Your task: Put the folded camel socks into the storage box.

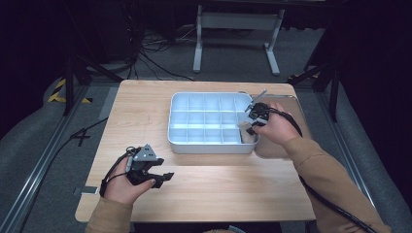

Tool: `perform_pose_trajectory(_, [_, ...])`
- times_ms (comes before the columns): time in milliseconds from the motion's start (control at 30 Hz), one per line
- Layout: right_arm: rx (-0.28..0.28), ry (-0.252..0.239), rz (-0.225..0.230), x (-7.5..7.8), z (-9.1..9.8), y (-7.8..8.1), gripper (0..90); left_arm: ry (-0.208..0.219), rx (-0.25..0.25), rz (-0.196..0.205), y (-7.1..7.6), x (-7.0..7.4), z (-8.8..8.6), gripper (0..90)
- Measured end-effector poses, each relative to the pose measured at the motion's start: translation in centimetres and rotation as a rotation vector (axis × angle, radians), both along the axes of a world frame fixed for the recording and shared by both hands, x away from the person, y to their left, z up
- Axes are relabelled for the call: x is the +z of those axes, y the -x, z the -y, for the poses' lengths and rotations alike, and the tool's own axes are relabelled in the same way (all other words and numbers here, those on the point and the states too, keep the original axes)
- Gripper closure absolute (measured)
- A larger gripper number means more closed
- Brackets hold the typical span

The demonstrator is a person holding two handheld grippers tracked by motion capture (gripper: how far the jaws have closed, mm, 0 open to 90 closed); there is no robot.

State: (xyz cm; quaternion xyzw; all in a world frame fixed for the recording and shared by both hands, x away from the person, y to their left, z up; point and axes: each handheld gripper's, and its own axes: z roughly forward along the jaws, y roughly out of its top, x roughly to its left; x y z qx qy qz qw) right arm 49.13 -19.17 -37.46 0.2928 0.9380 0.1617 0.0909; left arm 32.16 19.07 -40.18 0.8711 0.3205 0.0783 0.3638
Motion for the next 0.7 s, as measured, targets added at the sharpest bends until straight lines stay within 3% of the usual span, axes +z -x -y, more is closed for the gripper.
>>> perform_pose_trajectory(433, [0.022,0.111,-0.090,-2.8,-1.5,0.2,74.7,0.002,-0.003,-0.004,0.0,-0.1,0.2,38.7])
perform_pose_trajectory(567, [0.014,0.124,-0.102,-3.9,-1.6,-0.2,74.3,-0.005,-0.005,-0.005,0.0,-0.1,0.2,38.7])
perform_pose_trajectory(700, [0.004,0.106,-0.118,-4.3,-1.5,-0.4,74.2,-0.003,-0.005,-0.004,0.0,-0.1,0.2,38.6])
